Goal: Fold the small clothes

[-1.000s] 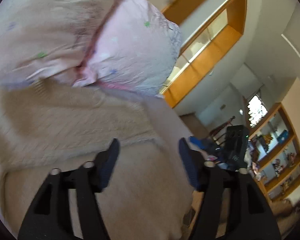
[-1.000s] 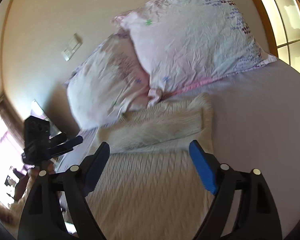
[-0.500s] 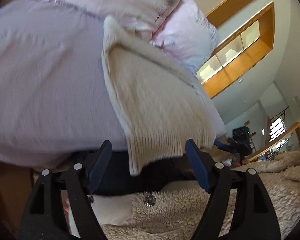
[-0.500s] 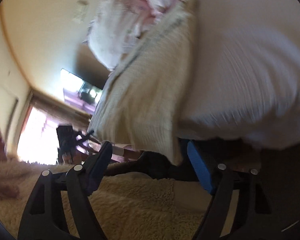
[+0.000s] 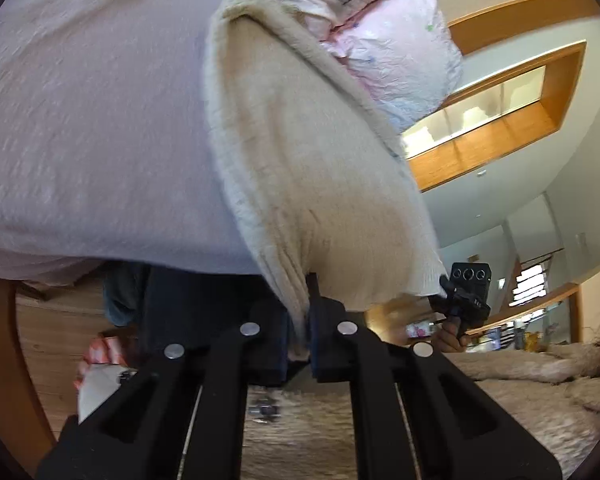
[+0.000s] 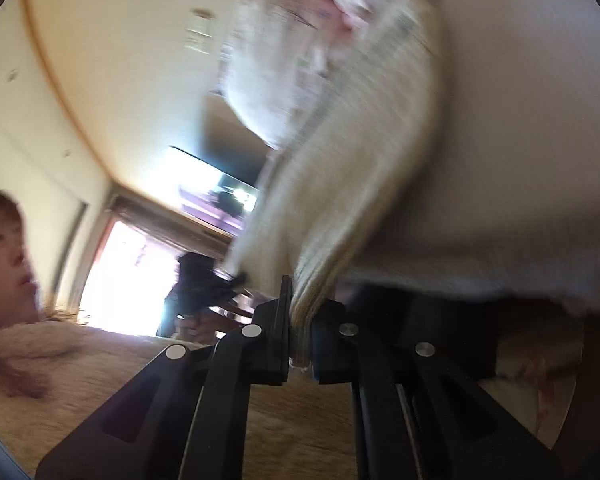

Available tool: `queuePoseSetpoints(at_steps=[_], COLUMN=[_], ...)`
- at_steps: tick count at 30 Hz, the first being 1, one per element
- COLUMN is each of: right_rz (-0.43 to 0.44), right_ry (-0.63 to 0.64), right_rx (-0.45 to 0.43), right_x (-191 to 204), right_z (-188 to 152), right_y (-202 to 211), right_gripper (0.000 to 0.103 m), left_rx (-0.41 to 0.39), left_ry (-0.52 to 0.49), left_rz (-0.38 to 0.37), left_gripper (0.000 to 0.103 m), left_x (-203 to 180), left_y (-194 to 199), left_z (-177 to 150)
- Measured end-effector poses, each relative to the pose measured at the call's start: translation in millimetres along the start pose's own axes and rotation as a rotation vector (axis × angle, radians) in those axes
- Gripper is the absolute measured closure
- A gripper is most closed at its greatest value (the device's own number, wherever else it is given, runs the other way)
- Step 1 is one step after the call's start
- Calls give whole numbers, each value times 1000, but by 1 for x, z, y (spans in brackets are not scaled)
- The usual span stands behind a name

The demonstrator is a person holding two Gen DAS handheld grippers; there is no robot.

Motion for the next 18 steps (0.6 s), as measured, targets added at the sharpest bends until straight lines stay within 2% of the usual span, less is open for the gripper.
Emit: queuePoseSetpoints(at_steps=[1, 3, 5, 7, 8, 10, 12, 13, 14, 15, 16, 17, 18], right_rz=[9, 18, -3, -44, -57, -108, -193, -250, -335, -414, -469, -479, -462], right_ry=[24, 118, 194, 228, 230, 220, 156, 109, 44, -3, -43, -66, -52], right_rx=[-13, -65, -124, -192, -237, -310, -386, -408, -404, -384, -370, -371, -373], right_x=[8, 33, 48, 51, 49, 38, 10, -9, -34, -52, -65, -70, -70], right_z=[8, 43, 86, 133, 164, 214, 262, 280, 297, 304, 307, 305, 301], right_y=[2, 6, 4, -1, -5, -17, -28, -36, -47, -54, -55, -56, -55], right_gripper=[95, 95, 95, 95, 95, 95, 95, 90, 73, 61, 39, 29, 26], left_rx=[-14, -79, -147, -236, -300, -389, -441, -447, -441, -429, -429, -424, -417], left_ry=[-14, -81, -145, -189, -189, -134, -69, -28, -14, 15, 41, 94, 109], left_rz=[-22, -66, -61, -36, -10, 28, 76, 117, 144, 197, 219, 208, 189], left_gripper=[96, 96, 96, 96, 96, 96, 95, 91, 83, 75, 58, 44, 40], left_x=[-10, -37, -52, -61, -62, -54, -40, -27, -18, -5, 5, 17, 23], left_y=[2, 16, 24, 26, 24, 13, -1, -15, -22, -29, -28, -25, -23], left_z=[8, 39, 72, 124, 163, 220, 264, 290, 300, 311, 312, 310, 306])
Point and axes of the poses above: each gripper's, at about its wrist camera, not at the fingertips, and y roughly against the way its jaws point, x to its left, z to its top, the point moved 5 cm from there along -y, roughly the way its jaws point, and after that the axes turned 4 degrees about z, right-handed, at the moved point
